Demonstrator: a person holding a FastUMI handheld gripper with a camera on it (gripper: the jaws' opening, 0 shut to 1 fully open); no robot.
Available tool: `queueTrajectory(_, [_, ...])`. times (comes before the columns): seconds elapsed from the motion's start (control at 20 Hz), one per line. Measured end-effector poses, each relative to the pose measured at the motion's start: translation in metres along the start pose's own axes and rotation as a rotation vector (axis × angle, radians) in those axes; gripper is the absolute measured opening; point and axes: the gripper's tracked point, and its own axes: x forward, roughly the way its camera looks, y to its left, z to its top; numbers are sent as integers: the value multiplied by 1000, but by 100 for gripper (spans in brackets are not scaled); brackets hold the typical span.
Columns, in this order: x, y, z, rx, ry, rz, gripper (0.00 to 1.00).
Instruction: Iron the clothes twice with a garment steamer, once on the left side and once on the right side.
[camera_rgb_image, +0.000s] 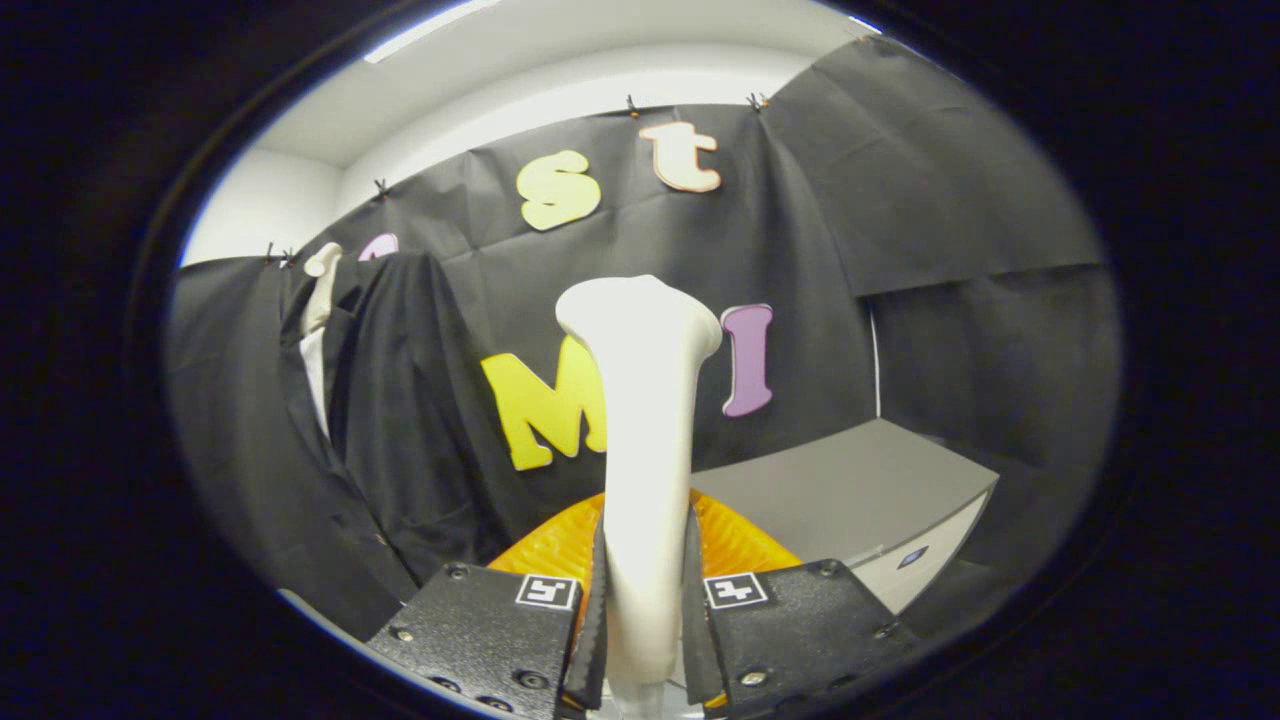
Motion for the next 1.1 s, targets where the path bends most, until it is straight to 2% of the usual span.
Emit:
queueTrajectory(0.15, [-4, 47, 16, -26, -46, 21, 33])
queueTrajectory(0.65, [0, 212, 64, -82, -170, 180, 33])
queueTrajectory(0.9, [14, 270, 71, -147, -201, 195, 33])
queueTrajectory(1.1, [26, 294, 64, -181, -203, 180, 33])
